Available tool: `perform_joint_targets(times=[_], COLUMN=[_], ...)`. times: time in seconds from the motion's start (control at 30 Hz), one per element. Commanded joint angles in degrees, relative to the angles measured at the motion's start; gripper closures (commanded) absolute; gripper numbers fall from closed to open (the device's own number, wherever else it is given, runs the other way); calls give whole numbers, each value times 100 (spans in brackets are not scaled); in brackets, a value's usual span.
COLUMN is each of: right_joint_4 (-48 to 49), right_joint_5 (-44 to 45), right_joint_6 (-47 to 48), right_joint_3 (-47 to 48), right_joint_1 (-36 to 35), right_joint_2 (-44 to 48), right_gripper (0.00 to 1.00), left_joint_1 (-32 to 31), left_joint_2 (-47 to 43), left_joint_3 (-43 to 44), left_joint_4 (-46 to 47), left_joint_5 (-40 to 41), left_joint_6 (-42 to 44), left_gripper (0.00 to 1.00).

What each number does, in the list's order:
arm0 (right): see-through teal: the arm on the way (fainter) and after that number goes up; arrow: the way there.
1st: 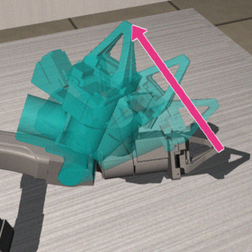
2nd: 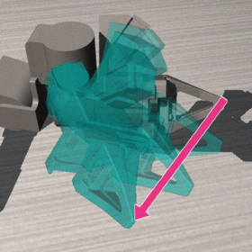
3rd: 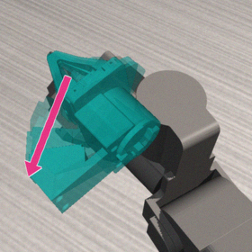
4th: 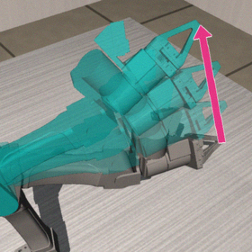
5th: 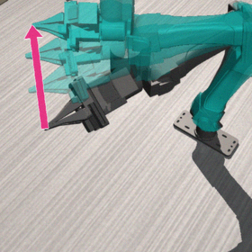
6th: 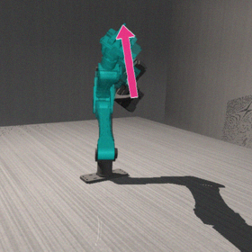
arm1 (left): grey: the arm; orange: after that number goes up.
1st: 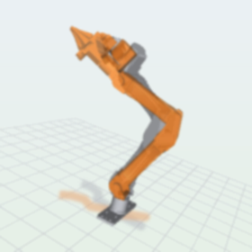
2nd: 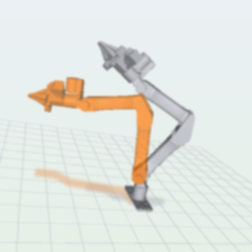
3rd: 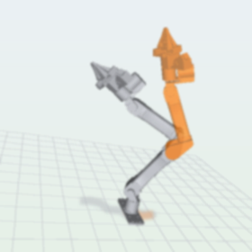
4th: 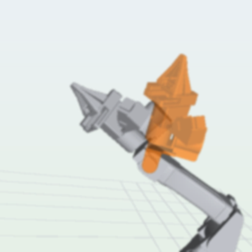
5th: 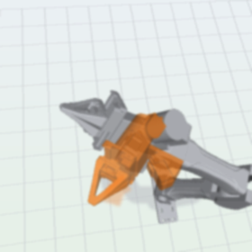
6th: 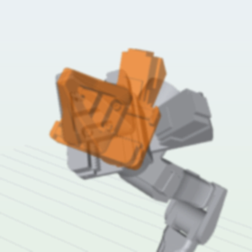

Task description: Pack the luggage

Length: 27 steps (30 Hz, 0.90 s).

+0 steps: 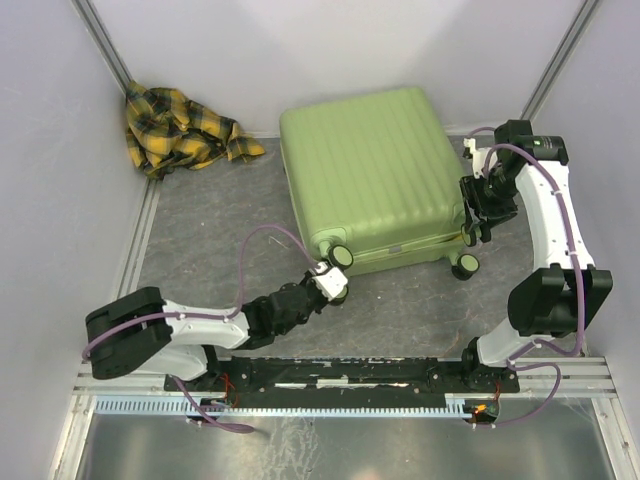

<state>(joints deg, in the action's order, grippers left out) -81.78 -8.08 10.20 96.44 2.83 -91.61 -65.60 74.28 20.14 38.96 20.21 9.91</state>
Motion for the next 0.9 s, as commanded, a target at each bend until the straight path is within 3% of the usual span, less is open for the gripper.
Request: perform_joint_targets(times=[0.0,0.2,0.4,0.53,0.73,0.87], right_joint_4=[293,299,320,318,320,296], right_joint_5=[-814,-896,-941,-975,-1018,-1108], right_joint_6=[-236,-255,-254,-261,-270,-281], right_joint_3=[-34,-71,-16,-3,-20,28], right_joint_1=[-125,-132,-178,-227,-256,-257], right_joint_2=[277,322,312,303,310,297], right_gripper=[98,98,98,98,98,98], left_joint_1=[-705,-1125,-1143,-1139,-1050,-937], left_joint_2=[488,1632,2534,2974,3487,3834], left_joint_3=[436,1453,2213,2692,3280,3721], left_joint_4=[505,521,624,741,876,841], left_joint_5=[-248,1175,1510,1309,207,-111], left_joint_6=[-185,-81,-49,122,173,76], left_gripper=[97,97,97,97,97,97])
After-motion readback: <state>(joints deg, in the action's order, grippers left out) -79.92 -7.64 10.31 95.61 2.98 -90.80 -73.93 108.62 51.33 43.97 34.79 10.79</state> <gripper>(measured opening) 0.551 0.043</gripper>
